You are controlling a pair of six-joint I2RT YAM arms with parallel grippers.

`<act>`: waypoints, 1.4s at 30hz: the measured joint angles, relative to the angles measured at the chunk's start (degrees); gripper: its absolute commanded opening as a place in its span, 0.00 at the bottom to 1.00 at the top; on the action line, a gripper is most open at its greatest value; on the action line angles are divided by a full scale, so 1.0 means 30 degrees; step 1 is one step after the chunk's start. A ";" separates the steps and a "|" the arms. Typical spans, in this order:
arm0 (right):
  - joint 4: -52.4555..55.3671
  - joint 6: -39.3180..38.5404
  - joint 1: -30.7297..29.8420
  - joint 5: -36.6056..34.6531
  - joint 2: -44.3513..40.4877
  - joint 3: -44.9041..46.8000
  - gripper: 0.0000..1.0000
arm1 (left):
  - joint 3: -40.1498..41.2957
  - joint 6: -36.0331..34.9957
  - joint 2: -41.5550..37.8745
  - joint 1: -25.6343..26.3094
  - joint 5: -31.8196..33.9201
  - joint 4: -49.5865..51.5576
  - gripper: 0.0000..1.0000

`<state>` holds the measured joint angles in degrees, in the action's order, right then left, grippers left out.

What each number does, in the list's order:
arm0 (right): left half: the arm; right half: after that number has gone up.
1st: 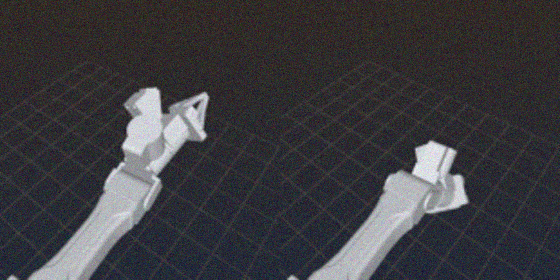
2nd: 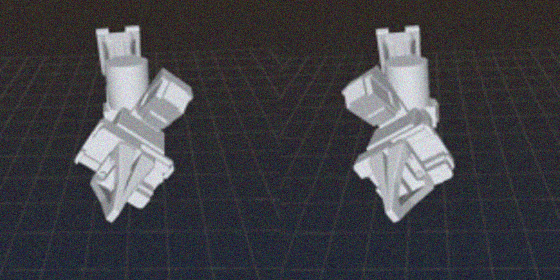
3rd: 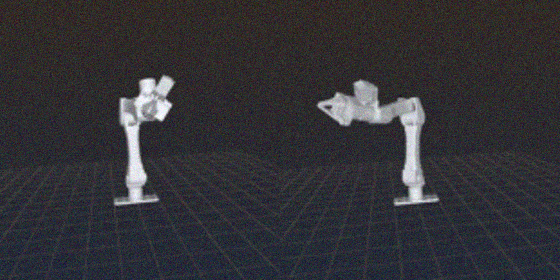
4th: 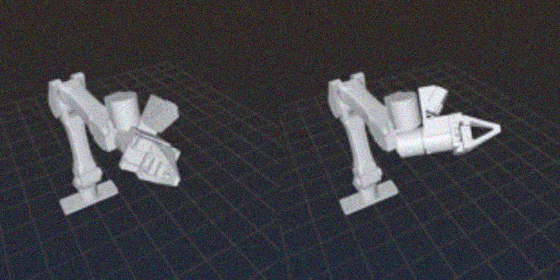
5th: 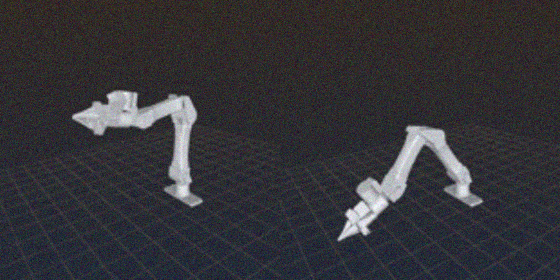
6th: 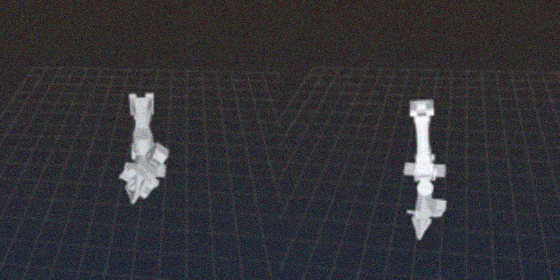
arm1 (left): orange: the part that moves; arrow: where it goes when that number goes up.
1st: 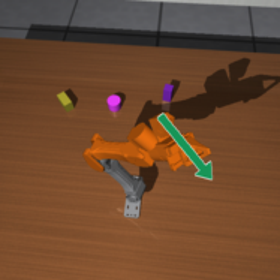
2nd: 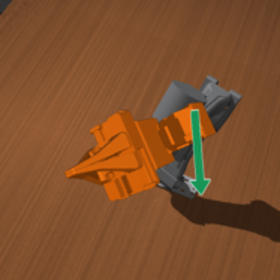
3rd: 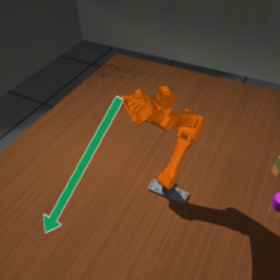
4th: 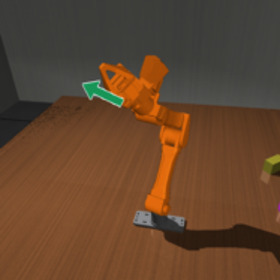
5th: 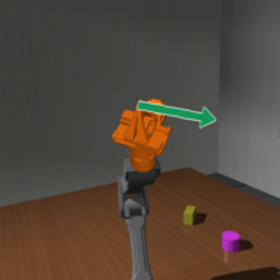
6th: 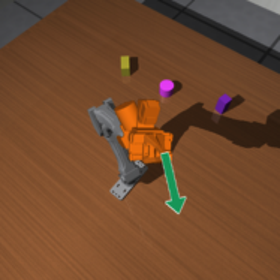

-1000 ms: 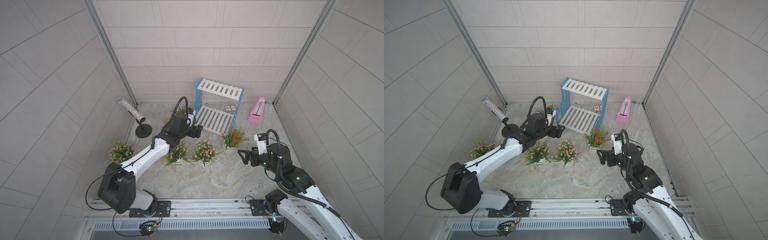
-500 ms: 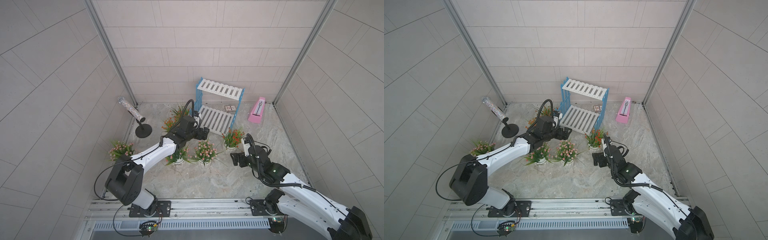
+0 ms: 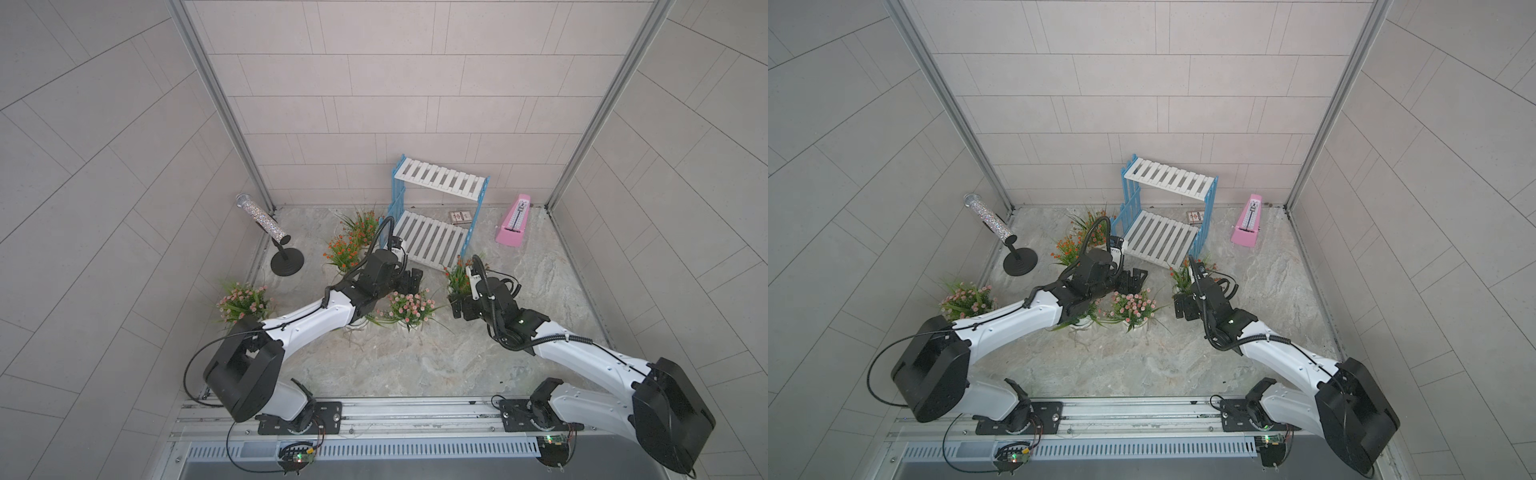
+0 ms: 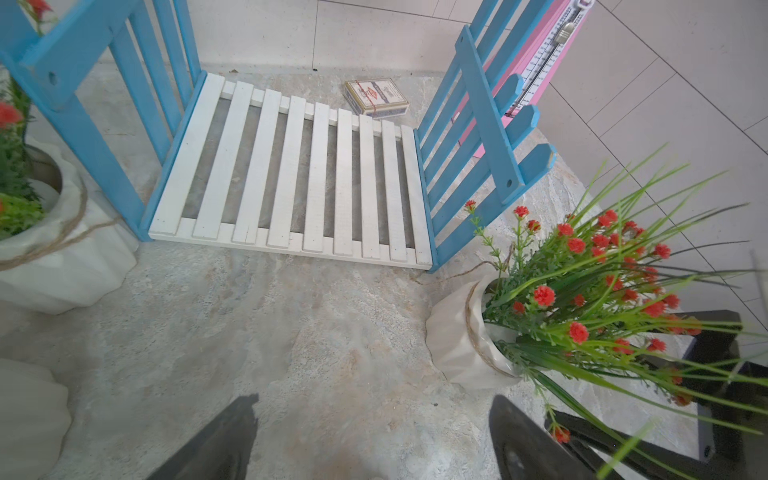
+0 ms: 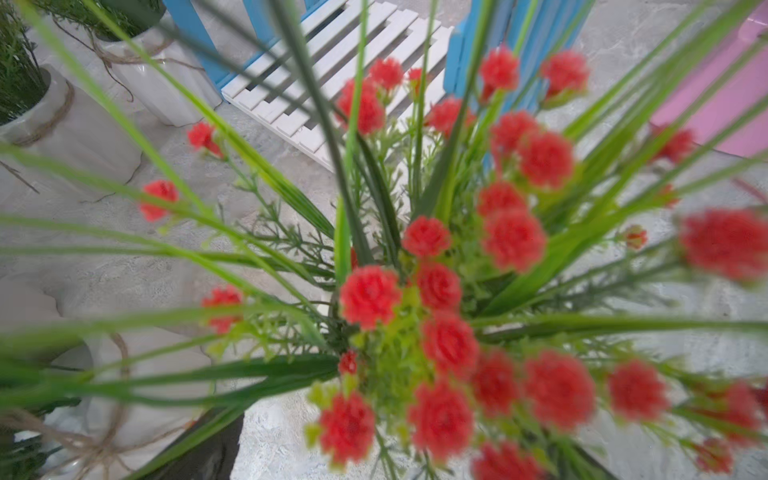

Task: Place the baby's breath potted plants on the rack by color
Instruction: Pick up the baby's breath potted plant from the center of the board.

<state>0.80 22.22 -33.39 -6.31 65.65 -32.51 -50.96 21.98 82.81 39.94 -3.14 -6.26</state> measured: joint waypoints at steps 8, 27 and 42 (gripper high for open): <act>-0.0328 -0.0408 0.0000 -0.0925 0.1428 -0.0714 0.99 | 0.0248 0.0255 -0.0838 0.0714 0.0641 -0.0197 0.92; -0.0583 -0.0044 0.0000 -0.1880 0.3876 -0.2076 0.99 | 0.0925 0.0386 -0.2004 0.1588 0.1013 -0.0117 0.92; -0.0306 0.0444 0.0095 -0.2346 0.5843 -0.3220 0.99 | 0.0925 0.0379 -0.2142 0.1916 0.1144 -0.0044 0.92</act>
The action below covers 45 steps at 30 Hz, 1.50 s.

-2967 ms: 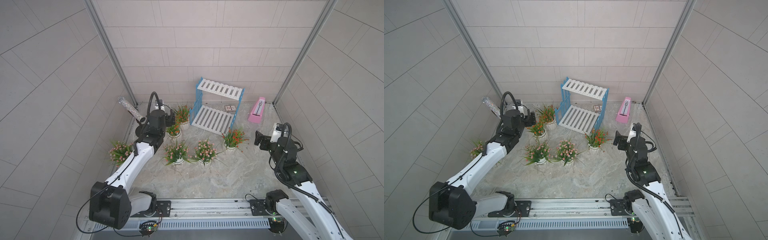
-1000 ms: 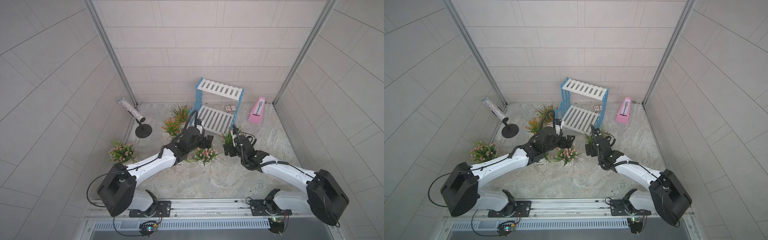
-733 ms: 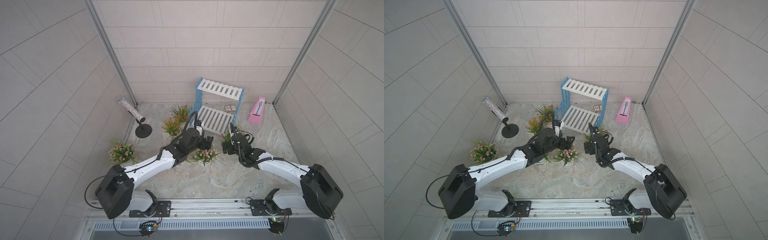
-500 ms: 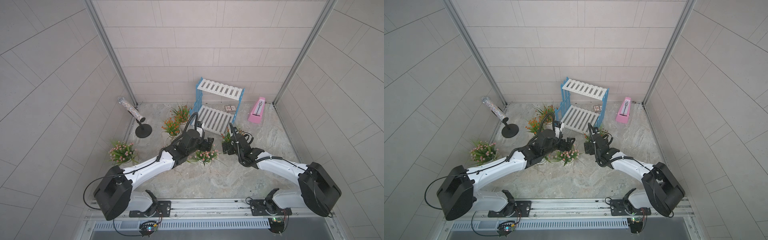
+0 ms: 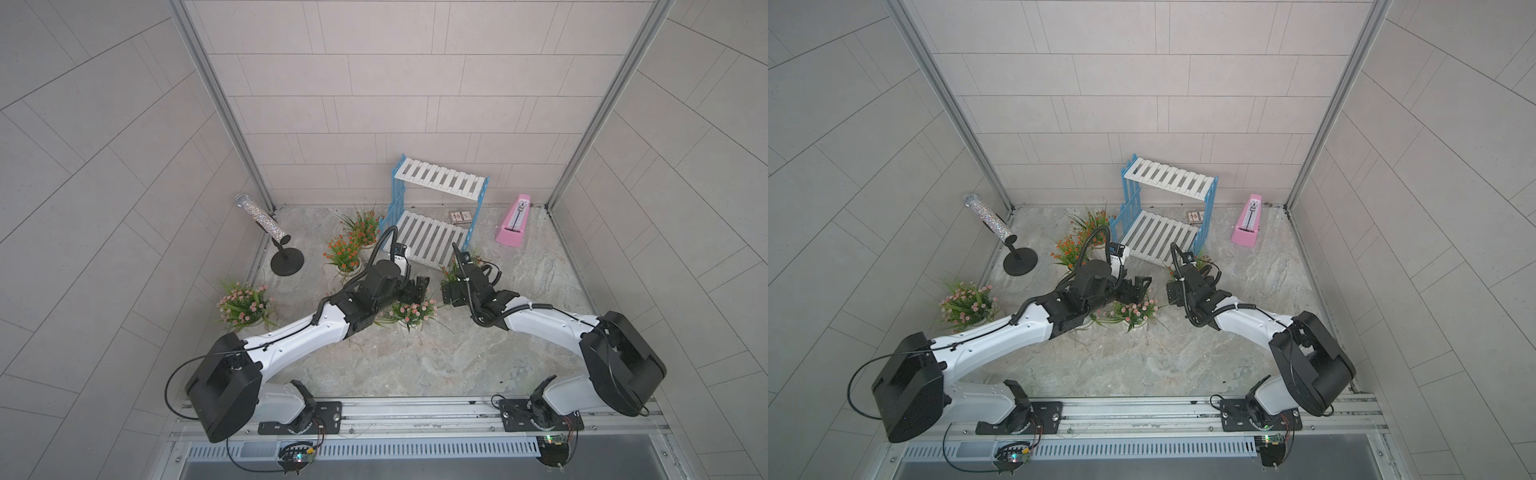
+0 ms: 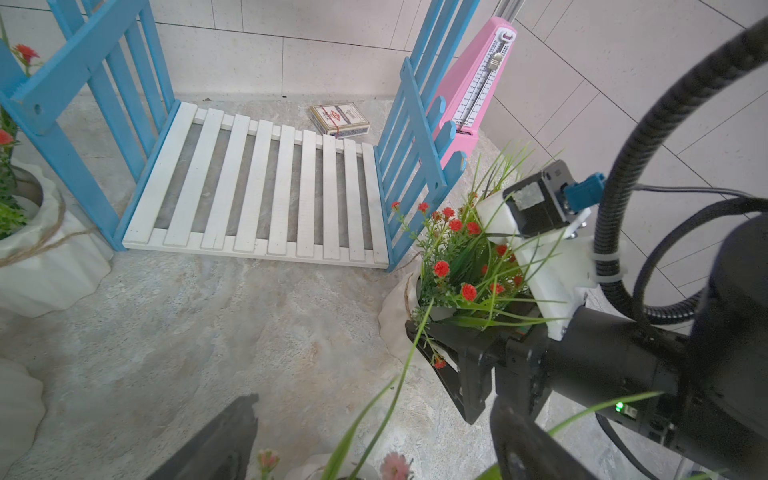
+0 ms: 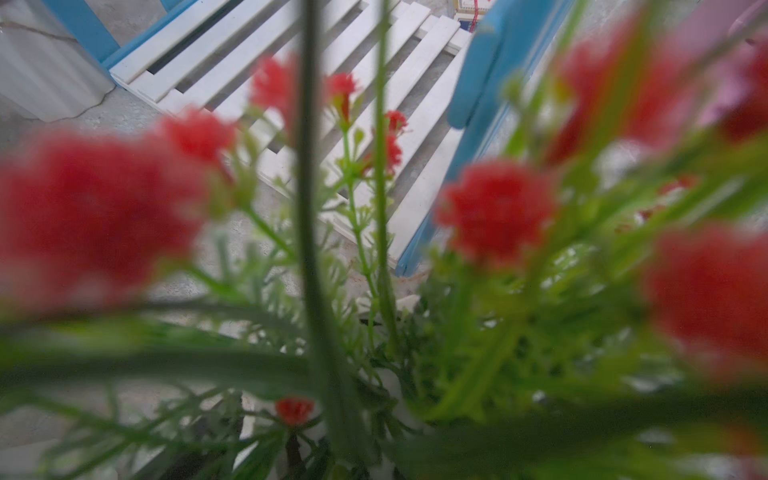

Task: Place the baby's breath potted plants on the rack by color
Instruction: Pick up the baby's breath potted plant from the center of the board.

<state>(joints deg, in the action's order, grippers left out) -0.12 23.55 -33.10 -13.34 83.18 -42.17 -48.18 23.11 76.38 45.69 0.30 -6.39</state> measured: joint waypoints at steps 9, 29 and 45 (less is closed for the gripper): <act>-0.0029 0.0313 0.0044 -0.0189 0.0240 0.0044 0.86 | 0.0000 0.0000 -0.0029 0.0160 0.0022 0.0138 0.92; 0.2586 -0.0291 -0.0335 0.1151 -0.5537 0.1654 0.67 | -0.0284 0.0080 -0.1479 0.0277 0.0867 0.1945 0.92; 0.7708 -0.1209 -0.1785 0.3344 -0.3351 -0.8386 0.69 | -0.3446 -0.0022 -0.3534 0.0095 0.2164 0.5763 0.92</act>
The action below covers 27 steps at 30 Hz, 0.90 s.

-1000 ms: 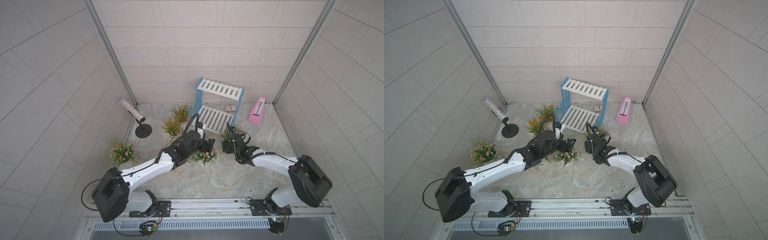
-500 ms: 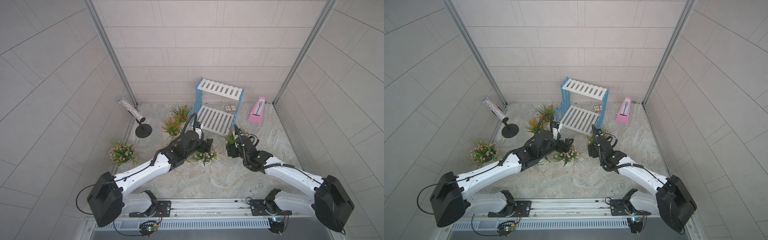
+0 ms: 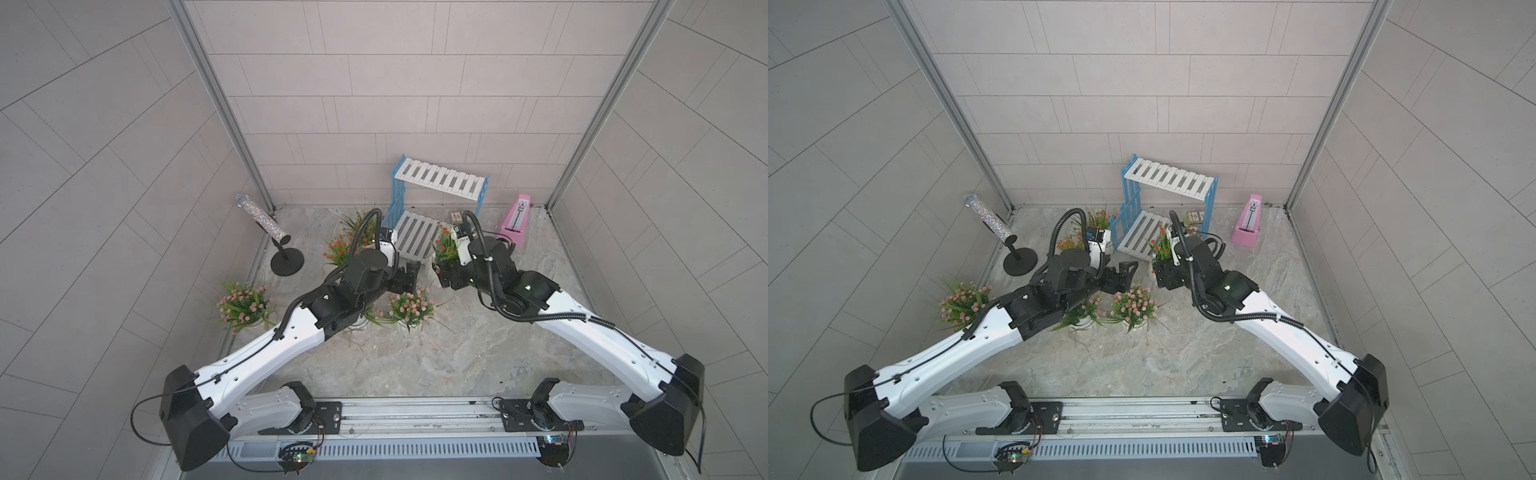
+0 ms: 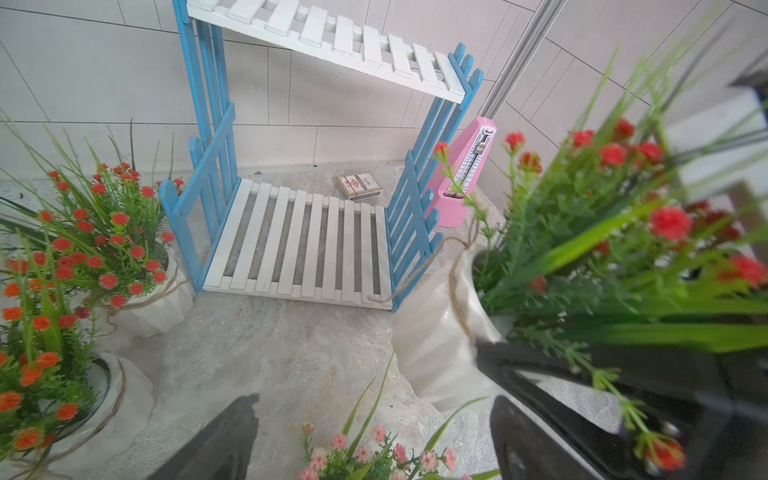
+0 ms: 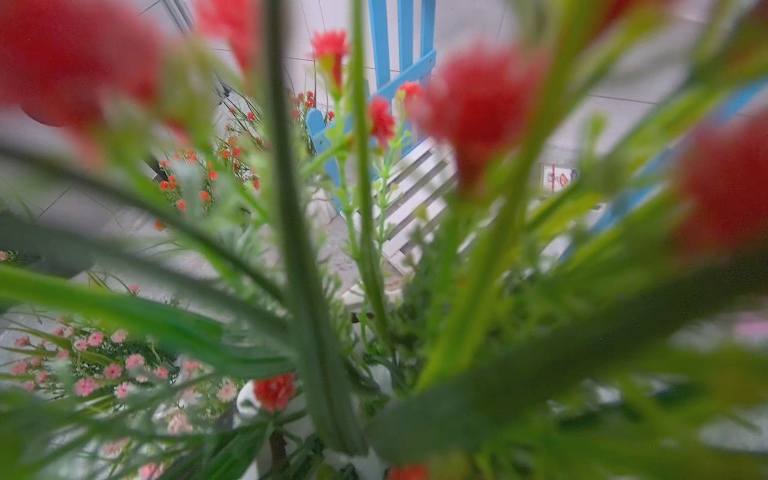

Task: Place the baby's breath potted plants on the rack by color
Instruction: Pick up the baby's breath potted plant from the center of the board, then place the baby's breath potted plant on the rack.

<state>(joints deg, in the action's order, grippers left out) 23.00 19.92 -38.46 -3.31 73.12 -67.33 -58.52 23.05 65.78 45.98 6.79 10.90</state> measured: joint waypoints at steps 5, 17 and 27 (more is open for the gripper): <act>0.0131 -0.1020 0.0240 0.0393 0.4772 -0.3628 0.69 | -0.0022 -0.0146 -0.0787 -0.0189 0.0321 0.1027 0.92; -0.0073 -0.3111 0.2616 0.1195 1.3952 -1.0972 0.69 | 0.0197 -0.0342 -0.3818 -0.0933 0.1239 0.2572 0.92; -0.1625 -0.4051 0.3184 0.1982 1.8360 -1.5212 0.69 | 0.0517 -0.0335 -0.5690 -0.1078 0.1632 0.3366 0.92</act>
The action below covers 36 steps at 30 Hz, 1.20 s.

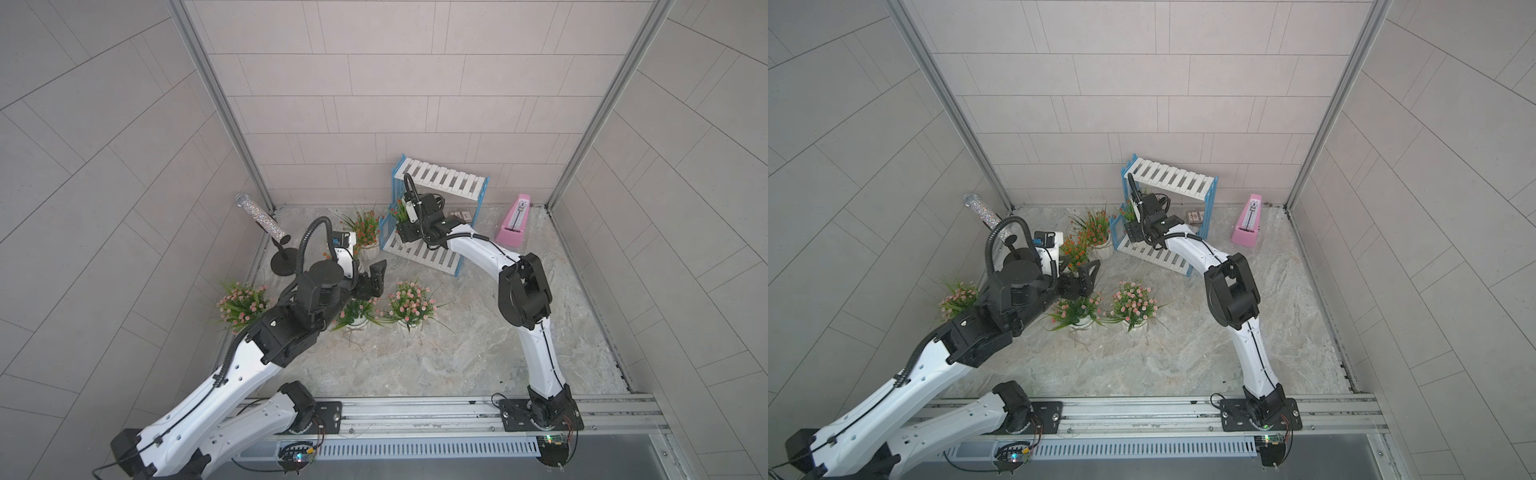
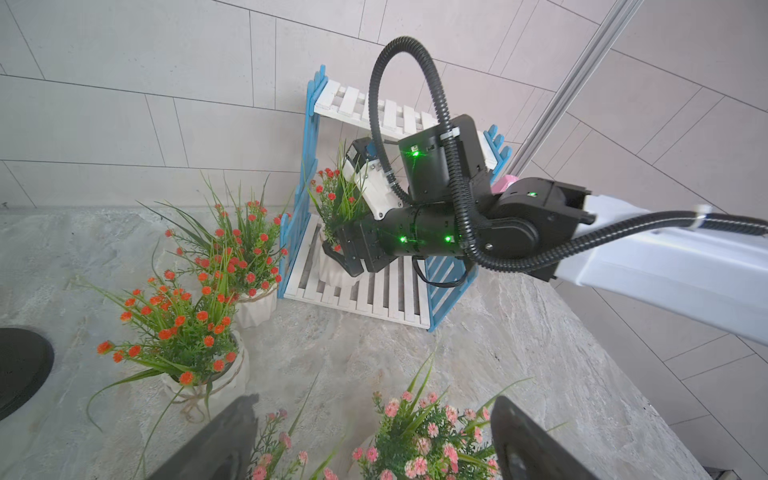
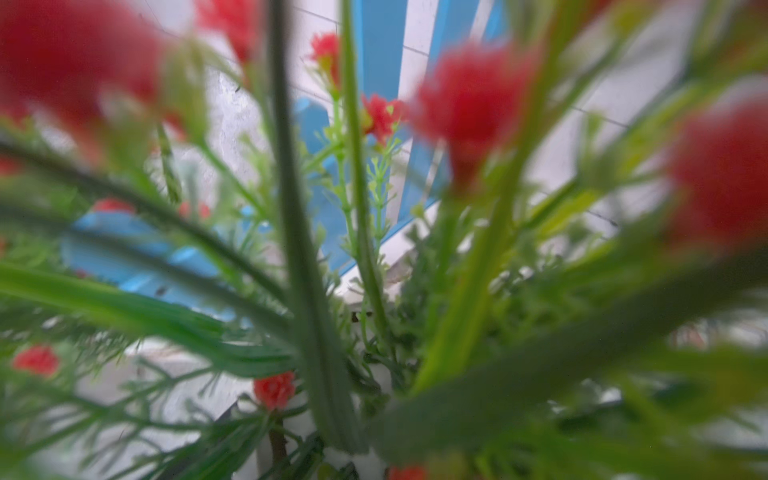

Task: Place the baby's breath potted plants on the rack by color
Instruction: Place the baby's breath potted plant on the rack.

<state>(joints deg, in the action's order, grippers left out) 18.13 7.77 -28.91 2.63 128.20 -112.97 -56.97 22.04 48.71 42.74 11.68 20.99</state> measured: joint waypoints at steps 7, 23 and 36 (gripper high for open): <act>-0.1297 -0.0291 0.0146 -0.0087 0.1749 -0.1166 0.70 | 0.0000 0.0000 -0.0437 -0.0087 0.0066 0.0219 0.92; -0.2404 -0.0962 0.0721 -0.0685 0.3067 -0.1916 0.99 | 0.0138 -0.0160 -0.0517 -0.0117 -0.0029 0.0393 0.92; -0.3563 -0.0991 0.0816 0.0124 -0.2448 0.3359 0.99 | 0.0138 -0.0160 -0.0517 -0.0117 -0.0066 0.0772 0.92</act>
<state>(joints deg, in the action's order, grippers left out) 7.44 4.80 -26.46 3.01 120.86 -102.89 -56.55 21.56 47.16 42.39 11.49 23.31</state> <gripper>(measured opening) 0.993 0.921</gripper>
